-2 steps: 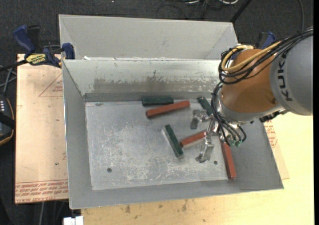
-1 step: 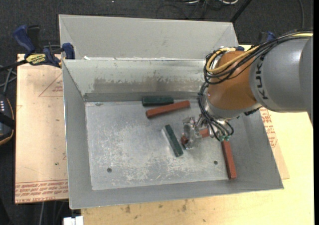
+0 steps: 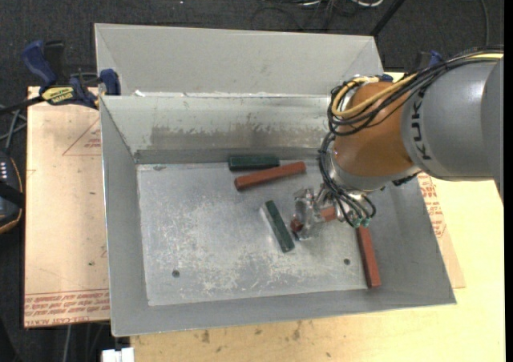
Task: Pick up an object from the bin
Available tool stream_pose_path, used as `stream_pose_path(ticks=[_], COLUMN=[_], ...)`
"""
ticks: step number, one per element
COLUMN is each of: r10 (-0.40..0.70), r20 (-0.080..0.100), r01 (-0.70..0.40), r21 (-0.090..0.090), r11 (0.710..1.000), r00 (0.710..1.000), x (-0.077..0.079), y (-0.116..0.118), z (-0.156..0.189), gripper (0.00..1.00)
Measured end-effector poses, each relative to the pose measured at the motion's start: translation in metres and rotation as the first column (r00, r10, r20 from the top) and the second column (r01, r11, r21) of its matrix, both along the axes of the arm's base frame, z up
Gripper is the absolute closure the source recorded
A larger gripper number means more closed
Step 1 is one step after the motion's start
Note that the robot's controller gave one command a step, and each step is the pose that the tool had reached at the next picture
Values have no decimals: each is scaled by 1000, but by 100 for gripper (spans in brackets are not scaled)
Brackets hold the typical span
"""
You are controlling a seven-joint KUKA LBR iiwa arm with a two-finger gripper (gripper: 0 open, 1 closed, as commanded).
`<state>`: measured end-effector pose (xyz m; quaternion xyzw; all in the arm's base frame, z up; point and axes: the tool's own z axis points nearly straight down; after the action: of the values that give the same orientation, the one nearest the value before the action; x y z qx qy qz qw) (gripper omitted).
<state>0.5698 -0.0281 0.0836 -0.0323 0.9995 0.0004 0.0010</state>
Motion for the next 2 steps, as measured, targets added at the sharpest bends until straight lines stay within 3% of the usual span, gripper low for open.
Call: stream_pose_path(ticks=[1, 2], r10=[17, 30], r20=[-9, 13], r01=[-17, -30], r21=[1, -1], r11=[1000, 1000], r00=[1000, 999], x=[9, 38], y=[4, 2], z=[40, 67], gripper=[100, 100])
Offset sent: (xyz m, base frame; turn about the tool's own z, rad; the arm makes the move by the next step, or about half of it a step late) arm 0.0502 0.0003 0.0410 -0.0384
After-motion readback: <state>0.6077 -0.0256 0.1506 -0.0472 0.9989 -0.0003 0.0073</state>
